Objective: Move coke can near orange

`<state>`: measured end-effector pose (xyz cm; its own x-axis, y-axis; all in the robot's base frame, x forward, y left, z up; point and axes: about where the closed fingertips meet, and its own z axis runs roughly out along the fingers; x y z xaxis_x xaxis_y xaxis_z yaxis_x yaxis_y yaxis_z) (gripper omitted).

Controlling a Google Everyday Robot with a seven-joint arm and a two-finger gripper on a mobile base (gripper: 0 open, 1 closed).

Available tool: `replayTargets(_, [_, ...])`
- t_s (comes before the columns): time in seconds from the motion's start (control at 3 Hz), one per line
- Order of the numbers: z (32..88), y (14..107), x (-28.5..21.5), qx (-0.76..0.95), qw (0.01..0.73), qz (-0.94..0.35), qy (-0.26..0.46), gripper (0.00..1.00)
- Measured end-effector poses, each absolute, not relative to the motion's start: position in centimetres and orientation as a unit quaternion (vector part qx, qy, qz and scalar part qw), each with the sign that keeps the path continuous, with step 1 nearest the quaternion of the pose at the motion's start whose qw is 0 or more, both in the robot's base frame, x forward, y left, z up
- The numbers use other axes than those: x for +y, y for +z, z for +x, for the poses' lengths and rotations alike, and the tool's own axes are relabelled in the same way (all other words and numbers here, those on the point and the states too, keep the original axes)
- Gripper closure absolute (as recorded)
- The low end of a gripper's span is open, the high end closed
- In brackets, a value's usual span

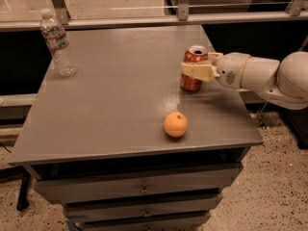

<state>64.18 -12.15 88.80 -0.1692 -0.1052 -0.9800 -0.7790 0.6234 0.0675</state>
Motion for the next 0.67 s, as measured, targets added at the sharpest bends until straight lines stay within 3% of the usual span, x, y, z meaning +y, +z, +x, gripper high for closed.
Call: replayTargets(0.67, [62.9,94.4,-10.6,0.662,0.588,-0.335,0.322,0.35])
